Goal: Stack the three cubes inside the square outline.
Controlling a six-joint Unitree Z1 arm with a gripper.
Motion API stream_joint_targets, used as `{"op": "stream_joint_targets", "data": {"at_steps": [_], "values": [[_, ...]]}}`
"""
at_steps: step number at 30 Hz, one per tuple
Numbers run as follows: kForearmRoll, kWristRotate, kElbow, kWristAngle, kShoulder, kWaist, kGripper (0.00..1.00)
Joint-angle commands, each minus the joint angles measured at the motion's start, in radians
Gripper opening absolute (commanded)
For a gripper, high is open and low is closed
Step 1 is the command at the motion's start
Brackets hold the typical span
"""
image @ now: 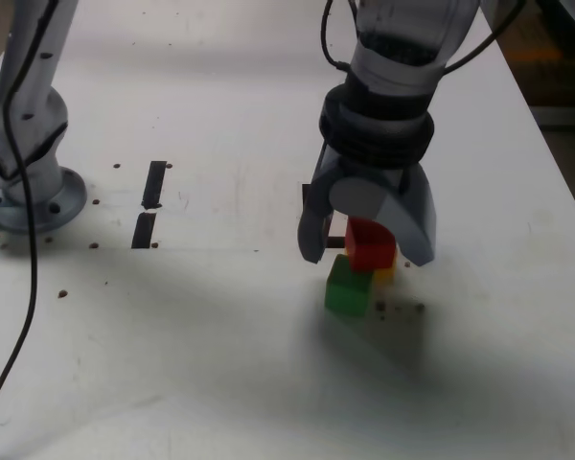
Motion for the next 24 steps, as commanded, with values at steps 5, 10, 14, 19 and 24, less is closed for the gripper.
{"op": "stream_joint_targets", "data": {"at_steps": [5, 10, 14, 19, 24], "values": [[0.0, -0.003, 0.006, 0.007, 0.008, -0.002, 0.85], [-0.003, -0.005, 0.012, 0.008, 0.015, -0.002, 0.83], [-0.007, -0.005, 0.013, 0.012, 0.024, -0.004, 0.82], [-0.016, -0.005, 0.007, 0.017, 0.037, -0.009, 0.81], [-0.022, -0.009, 0.004, 0.022, 0.044, -0.013, 0.75]]}}
